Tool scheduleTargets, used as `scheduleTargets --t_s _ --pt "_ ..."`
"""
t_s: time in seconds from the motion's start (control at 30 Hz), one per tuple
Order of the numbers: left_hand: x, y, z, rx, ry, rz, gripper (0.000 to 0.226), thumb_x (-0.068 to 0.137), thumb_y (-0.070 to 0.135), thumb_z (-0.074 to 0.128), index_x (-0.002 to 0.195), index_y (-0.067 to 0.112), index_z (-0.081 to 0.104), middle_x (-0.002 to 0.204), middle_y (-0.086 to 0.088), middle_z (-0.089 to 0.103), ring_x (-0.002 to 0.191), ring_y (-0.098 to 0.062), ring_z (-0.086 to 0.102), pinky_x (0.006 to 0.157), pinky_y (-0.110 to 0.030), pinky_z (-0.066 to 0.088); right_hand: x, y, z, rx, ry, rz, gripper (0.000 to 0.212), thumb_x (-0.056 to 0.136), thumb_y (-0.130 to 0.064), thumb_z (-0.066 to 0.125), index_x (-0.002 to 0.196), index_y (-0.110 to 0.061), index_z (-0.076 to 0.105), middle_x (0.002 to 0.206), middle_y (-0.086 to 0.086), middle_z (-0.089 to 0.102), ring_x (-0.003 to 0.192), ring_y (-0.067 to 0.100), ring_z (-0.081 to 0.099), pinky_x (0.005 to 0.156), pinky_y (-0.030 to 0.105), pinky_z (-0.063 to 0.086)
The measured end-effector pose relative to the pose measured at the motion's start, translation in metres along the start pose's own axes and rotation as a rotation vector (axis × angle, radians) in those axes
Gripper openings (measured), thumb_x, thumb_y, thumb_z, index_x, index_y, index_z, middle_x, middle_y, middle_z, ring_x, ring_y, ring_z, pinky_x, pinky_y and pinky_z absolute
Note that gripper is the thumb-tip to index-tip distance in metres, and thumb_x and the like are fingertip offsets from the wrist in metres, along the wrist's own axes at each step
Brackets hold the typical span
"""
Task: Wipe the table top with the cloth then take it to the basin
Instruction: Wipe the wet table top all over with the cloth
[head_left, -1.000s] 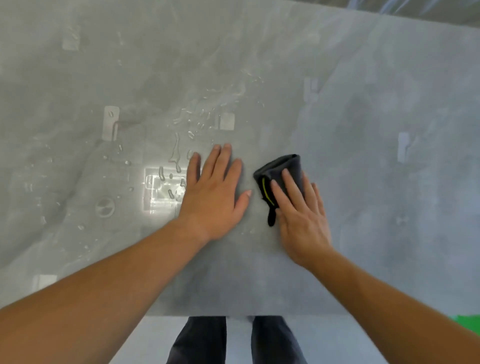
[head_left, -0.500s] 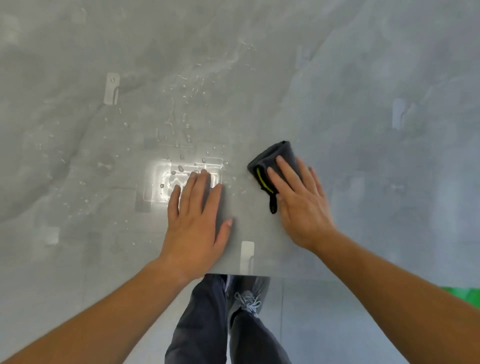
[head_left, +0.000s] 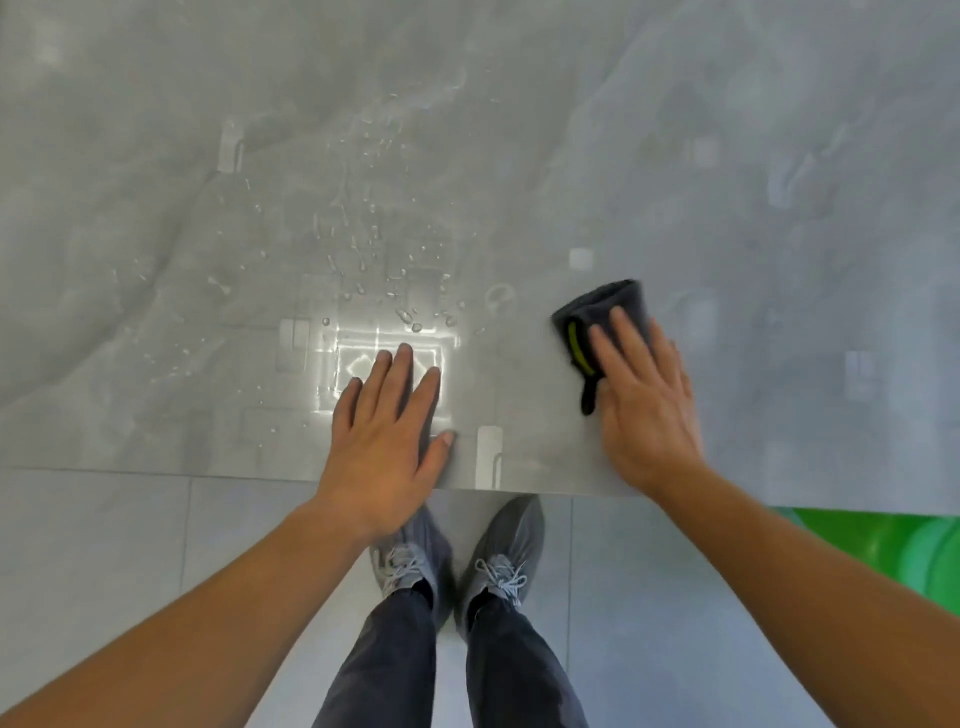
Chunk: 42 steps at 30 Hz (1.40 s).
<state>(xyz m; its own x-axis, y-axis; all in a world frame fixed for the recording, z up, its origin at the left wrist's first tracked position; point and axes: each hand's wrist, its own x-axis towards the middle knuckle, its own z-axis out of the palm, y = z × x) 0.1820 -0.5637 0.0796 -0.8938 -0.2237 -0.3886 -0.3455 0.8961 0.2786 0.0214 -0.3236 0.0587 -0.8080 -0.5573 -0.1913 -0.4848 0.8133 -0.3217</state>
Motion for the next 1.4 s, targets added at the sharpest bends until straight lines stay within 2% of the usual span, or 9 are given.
scheduleTargets --t_s 0.1,0.33,0.53,0.73,0.87,1.07,1.27,1.33,1.4 --pt "-0.001 -0.001 0.003 0.001 0.006 -0.005 0.068 0.099 0.056 0.024 0.159 0.026 0.012 0.167 -0.003 -0.011 0.152 -0.019 -0.017 0.119 -0.036 -0.017 -0.025 -0.012 0.011 0.019 0.086 0.190 0.058 0.100 -0.022 0.041 0.156 -0.025 0.028 0.167 0.000 0.016 0.153 0.031 0.006 0.124 0.051 0.010" --pt "0.000 -0.007 0.007 -0.008 0.027 0.031 0.067 0.100 0.056 0.024 0.158 0.026 0.014 0.168 -0.004 -0.007 0.153 -0.019 -0.014 0.118 -0.035 -0.017 -0.066 -0.025 0.033 0.015 0.016 -0.076 0.053 0.102 -0.027 0.036 0.155 -0.025 0.031 0.166 -0.005 0.017 0.155 0.025 0.003 0.124 0.048 0.004" --pt "-0.001 -0.023 0.000 -0.083 0.020 0.099 0.062 0.103 0.053 0.025 0.159 0.027 0.014 0.168 -0.001 -0.005 0.153 -0.016 -0.011 0.118 -0.034 -0.008 -0.071 -0.068 0.044 0.089 0.149 0.362 0.056 0.101 -0.032 0.036 0.156 -0.029 0.027 0.167 -0.008 0.010 0.154 0.026 0.002 0.124 0.047 0.004" --pt "0.012 -0.056 -0.017 -0.155 0.120 -0.056 0.064 0.102 0.053 0.025 0.158 0.025 0.011 0.168 -0.005 -0.003 0.154 -0.019 -0.010 0.123 -0.039 -0.002 -0.056 -0.129 0.071 0.009 0.052 -0.160 0.051 0.099 -0.045 0.046 0.147 -0.028 0.045 0.164 -0.004 0.026 0.154 0.030 0.011 0.122 0.055 0.012" --pt "0.015 -0.075 -0.021 -0.147 0.096 -0.084 0.064 0.104 0.051 0.026 0.158 0.020 0.015 0.168 -0.006 -0.003 0.154 -0.019 -0.008 0.123 -0.040 -0.001 -0.007 -0.133 0.066 -0.032 0.071 -0.107 0.053 0.102 -0.045 0.041 0.152 -0.029 0.033 0.165 -0.003 0.021 0.154 0.029 0.009 0.123 0.053 0.009" --pt "0.015 -0.079 -0.022 -0.183 0.066 -0.053 0.065 0.103 0.052 0.023 0.159 0.020 0.014 0.168 -0.005 -0.008 0.153 -0.018 -0.013 0.121 -0.034 -0.007 0.053 -0.134 0.052 0.024 0.154 0.255 0.055 0.103 -0.037 0.033 0.157 -0.035 0.021 0.167 -0.010 0.010 0.154 0.027 0.002 0.124 0.050 0.001" --pt "0.015 -0.080 -0.022 -0.214 0.064 -0.045 0.062 0.104 0.046 0.025 0.158 0.017 0.015 0.168 -0.007 -0.008 0.153 -0.020 -0.013 0.124 -0.040 -0.003 0.003 -0.155 0.070 -0.070 0.060 -0.173 0.053 0.101 -0.033 0.044 0.153 -0.033 0.034 0.165 -0.006 0.022 0.153 0.030 0.013 0.122 0.052 0.010" --pt "0.014 -0.082 -0.022 -0.214 0.055 -0.026 0.063 0.104 0.045 0.026 0.158 0.017 0.013 0.168 -0.008 -0.010 0.153 -0.021 -0.015 0.123 -0.039 -0.006 0.029 -0.138 0.059 -0.049 0.087 -0.106 0.053 0.100 -0.033 0.044 0.152 -0.032 0.037 0.164 -0.004 0.025 0.152 0.032 0.016 0.122 0.053 0.011" --pt "0.013 -0.086 -0.020 -0.200 0.057 -0.005 0.064 0.104 0.046 0.026 0.159 0.018 0.010 0.167 -0.007 -0.012 0.152 -0.020 -0.017 0.122 -0.037 -0.008 0.067 -0.131 0.048 0.010 0.149 0.131 0.054 0.100 -0.037 0.039 0.153 -0.032 0.034 0.166 -0.004 0.021 0.152 0.032 0.014 0.122 0.055 0.011"
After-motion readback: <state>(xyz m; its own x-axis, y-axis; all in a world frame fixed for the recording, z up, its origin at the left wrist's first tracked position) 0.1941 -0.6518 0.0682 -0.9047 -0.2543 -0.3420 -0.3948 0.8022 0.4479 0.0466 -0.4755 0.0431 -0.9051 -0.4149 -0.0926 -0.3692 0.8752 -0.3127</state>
